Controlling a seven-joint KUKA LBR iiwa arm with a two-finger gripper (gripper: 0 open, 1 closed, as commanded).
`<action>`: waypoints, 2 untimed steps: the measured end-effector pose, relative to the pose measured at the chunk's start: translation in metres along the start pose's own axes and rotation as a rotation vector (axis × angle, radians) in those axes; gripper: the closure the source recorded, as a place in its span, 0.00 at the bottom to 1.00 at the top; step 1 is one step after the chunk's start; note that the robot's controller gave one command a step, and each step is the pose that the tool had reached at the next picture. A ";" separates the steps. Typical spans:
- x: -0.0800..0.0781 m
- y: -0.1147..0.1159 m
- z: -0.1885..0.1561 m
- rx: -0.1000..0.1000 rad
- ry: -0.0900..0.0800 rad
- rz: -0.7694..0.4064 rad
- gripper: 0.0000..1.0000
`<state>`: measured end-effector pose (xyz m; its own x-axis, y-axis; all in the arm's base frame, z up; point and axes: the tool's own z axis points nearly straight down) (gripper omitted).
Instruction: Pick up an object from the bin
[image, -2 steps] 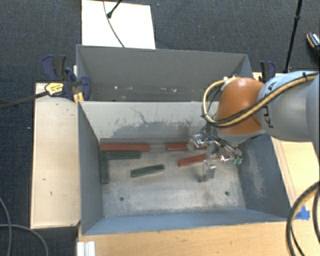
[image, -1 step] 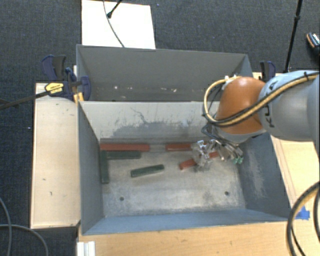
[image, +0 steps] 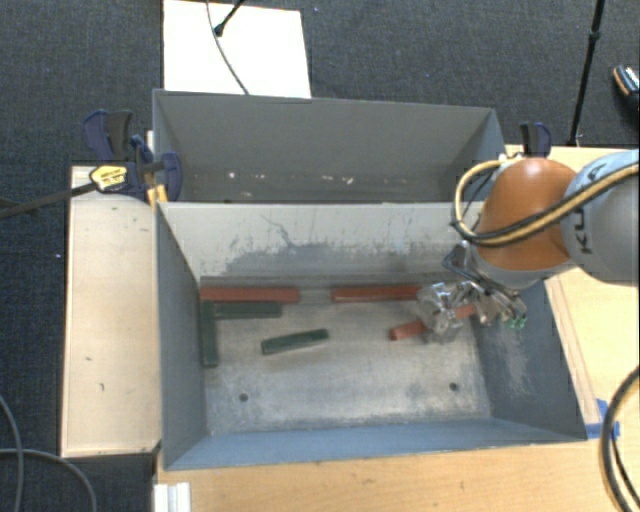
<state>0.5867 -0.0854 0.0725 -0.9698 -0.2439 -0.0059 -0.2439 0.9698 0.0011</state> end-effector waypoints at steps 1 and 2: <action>0.001 0.002 0.002 0.000 0.004 -0.005 0.00; 0.001 0.002 0.002 0.001 0.004 -0.006 1.00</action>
Offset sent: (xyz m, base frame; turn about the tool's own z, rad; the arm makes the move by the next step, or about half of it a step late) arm 0.0000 0.0000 0.0000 0.0000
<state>0.5856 -0.0836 0.0708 -0.9684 -0.2494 -0.0016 -0.2494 0.9684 0.0006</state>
